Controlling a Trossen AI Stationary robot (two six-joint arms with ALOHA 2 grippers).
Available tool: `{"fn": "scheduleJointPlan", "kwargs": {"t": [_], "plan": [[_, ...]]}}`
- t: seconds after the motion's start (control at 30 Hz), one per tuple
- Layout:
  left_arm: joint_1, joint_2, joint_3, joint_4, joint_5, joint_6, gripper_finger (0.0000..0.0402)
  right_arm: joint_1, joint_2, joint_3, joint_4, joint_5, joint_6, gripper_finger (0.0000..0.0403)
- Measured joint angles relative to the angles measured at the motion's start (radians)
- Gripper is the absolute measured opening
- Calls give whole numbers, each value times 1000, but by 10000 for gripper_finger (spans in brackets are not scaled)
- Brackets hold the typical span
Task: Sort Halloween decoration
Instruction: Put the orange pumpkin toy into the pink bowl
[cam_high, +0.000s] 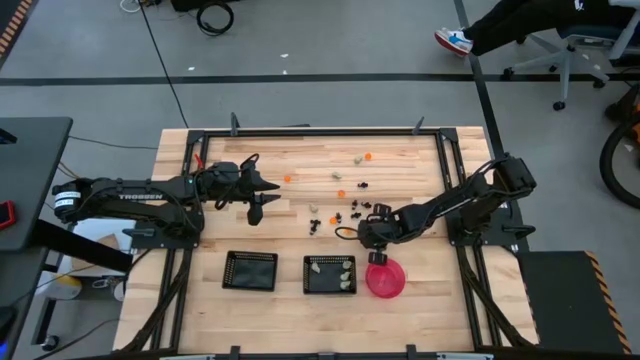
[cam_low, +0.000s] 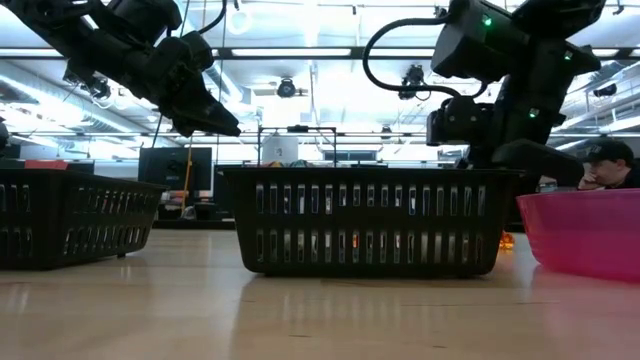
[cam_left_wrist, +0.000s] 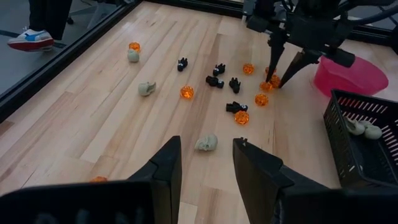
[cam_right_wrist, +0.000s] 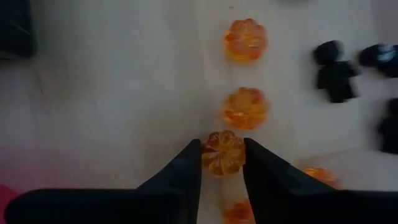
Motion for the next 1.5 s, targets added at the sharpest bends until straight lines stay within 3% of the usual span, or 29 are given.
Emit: {"fn": "scheduleJointPlan", "kwargs": {"t": [0.13,0.23,0.43,0.6,0.73,0.87,1.0,1.23,1.37,1.5], "plan": [[0,0,0,0,0,0,116,-4,-28,60,-77,9,-8,110],[0,0,0,0,0,0,116,-7,-48,101,-139,-60,-7,110],[0,0,0,0,0,0,116,-3,-74,170,-164,-322,28,110],[0,0,0,-1,0,-1,116,5,-79,206,-267,-564,161,110],[0,0,0,-1,0,-1,116,29,-79,210,-346,-640,269,110],[0,0,0,0,0,-1,116,62,-73,210,-381,-592,335,121],[0,0,0,3,0,-1,116,73,-73,210,-376,-576,356,155],[0,0,0,30,0,-24,116,35,-73,233,-457,-692,404,216],[0,0,0,29,0,-27,116,19,-73,287,-602,-489,402,217],[0,0,0,28,0,-32,116,4,-70,293,-602,-323,383,208]]}}
